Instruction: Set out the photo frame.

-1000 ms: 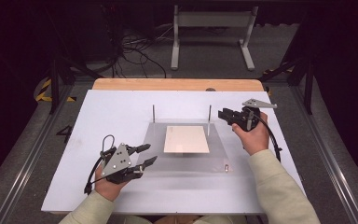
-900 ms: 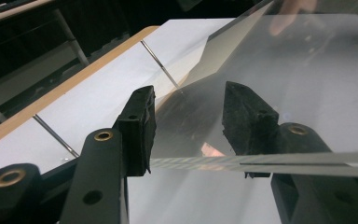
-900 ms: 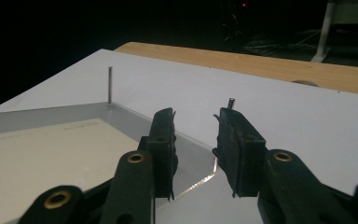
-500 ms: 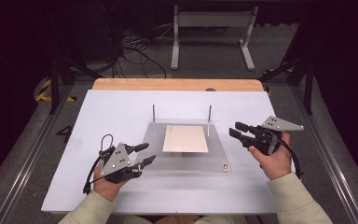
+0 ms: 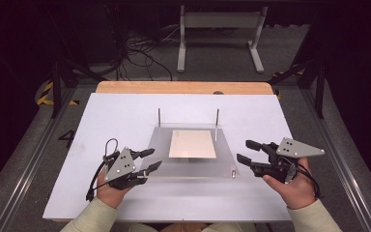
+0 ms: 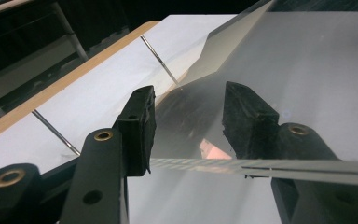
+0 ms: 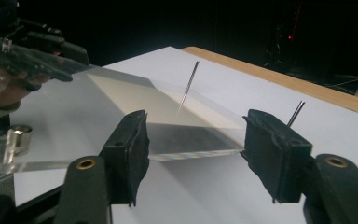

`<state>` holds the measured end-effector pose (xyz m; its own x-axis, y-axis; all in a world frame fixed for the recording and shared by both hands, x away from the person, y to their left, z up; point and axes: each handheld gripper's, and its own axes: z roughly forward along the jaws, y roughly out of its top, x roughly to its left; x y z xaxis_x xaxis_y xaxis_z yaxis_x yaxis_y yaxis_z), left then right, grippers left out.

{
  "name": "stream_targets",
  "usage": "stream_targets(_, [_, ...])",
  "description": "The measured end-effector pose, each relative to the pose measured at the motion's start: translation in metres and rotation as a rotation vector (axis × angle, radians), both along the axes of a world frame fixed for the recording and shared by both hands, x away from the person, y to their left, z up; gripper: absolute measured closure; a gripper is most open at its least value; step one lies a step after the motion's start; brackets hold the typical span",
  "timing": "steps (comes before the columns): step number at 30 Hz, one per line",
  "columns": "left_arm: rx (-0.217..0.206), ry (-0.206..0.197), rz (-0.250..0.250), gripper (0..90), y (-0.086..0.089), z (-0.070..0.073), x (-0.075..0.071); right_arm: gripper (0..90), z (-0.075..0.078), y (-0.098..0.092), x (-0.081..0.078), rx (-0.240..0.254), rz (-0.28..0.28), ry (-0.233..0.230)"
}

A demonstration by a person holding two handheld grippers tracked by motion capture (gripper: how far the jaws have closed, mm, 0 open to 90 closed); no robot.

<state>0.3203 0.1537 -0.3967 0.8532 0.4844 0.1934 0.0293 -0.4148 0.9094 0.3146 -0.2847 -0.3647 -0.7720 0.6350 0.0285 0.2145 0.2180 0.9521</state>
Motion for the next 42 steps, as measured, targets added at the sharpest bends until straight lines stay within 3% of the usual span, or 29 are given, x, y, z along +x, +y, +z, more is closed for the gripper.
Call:
stream_targets(5, [0.003,-0.003,-0.002,53.4,0.000,0.000,0.000,35.6,-0.005,0.006,-0.011,-0.072,-0.017,-0.026])
stream_targets(12, [0.000,0.001,-0.001,53.4,0.000,0.000,0.000,33.2,-0.013,0.003,-0.016,-0.115,-0.007,-0.027])
stream_targets(21, [0.001,0.000,-0.004,53.3,0.000,0.000,0.000,26.8,-0.024,0.014,-0.013,-0.112,0.075,-0.006])
stream_targets(25, [0.001,0.000,-0.005,53.3,0.000,0.000,0.000,23.6,-0.029,0.025,-0.010,-0.089,0.131,-0.042])
stream_targets(30, [0.004,-0.001,-0.010,53.3,0.000,0.000,0.000,20.1,-0.031,0.034,-0.003,-0.079,0.134,-0.080])
stream_targets(32, [0.001,-0.002,-0.012,53.3,0.000,-0.001,0.000,20.1,-0.030,0.037,-0.001,-0.059,0.145,-0.088])
stream_targets(37, [-0.001,0.000,-0.012,53.3,0.000,-0.001,0.000,20.8,-0.033,0.046,0.008,-0.076,0.166,-0.120])
stream_targets(42, [0.002,0.001,-0.014,53.3,0.000,-0.001,0.000,30.8,-0.038,0.052,0.016,-0.119,0.188,-0.127])
